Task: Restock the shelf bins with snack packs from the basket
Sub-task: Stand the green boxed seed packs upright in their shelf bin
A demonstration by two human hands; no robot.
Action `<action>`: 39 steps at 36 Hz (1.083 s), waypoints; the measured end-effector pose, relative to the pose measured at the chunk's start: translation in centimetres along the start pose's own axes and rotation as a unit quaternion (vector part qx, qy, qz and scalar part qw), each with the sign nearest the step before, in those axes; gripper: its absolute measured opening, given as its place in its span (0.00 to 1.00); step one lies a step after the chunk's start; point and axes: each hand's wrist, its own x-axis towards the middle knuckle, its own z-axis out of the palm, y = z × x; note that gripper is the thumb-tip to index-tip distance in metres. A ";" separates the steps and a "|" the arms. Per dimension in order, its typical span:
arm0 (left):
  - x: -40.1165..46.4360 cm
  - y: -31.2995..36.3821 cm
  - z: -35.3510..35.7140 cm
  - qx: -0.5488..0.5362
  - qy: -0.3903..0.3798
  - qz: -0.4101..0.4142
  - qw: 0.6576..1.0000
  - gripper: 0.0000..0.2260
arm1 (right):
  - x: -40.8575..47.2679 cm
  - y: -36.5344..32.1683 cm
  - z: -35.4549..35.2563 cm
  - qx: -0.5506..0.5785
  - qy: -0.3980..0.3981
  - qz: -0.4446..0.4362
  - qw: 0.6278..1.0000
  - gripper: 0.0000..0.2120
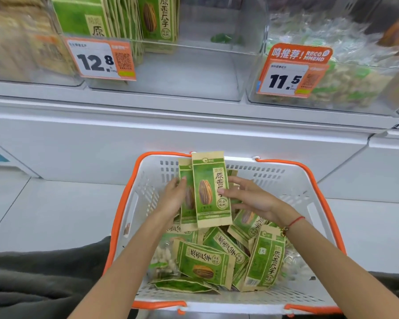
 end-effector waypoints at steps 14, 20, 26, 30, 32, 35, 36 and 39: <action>-1.3 -0.6 1.1 -0.057 -0.108 0.022 0.992 0.49 | -1.4 -1.5 3.6 -0.180 0.125 -0.068 0.973 0.28; -2.5 1.8 1.0 -0.140 -0.113 0.063 0.982 0.48 | -2.1 -3.1 3.3 -0.085 0.073 -0.078 0.991 0.34; -4.3 6.6 0.7 -0.173 -0.088 0.158 0.968 0.20 | -4.4 -8.1 3.3 -0.118 0.130 -0.210 0.962 0.28; -5.6 11.7 -0.3 -0.216 -0.061 0.235 0.946 0.24 | -6.7 -13.3 3.1 -0.167 0.166 -0.295 0.926 0.25; -6.2 14.3 -1.0 -0.205 -0.028 0.286 0.936 0.23 | -7.6 -15.8 2.9 -0.155 0.160 -0.308 0.925 0.23; -6.8 18.0 -2.8 -0.166 0.095 0.394 0.899 0.19 | -8.4 -19.8 2.4 -0.083 0.118 -0.272 0.951 0.20; -6.9 19.3 -3.7 -0.159 0.144 0.419 0.882 0.15 | -8.5 -21.2 2.2 -0.048 0.094 -0.249 0.963 0.19; -6.5 22.9 -6.9 -0.128 0.268 0.464 0.835 0.06 | -8.3 -24.8 1.5 -0.010 0.037 -0.199 0.979 0.13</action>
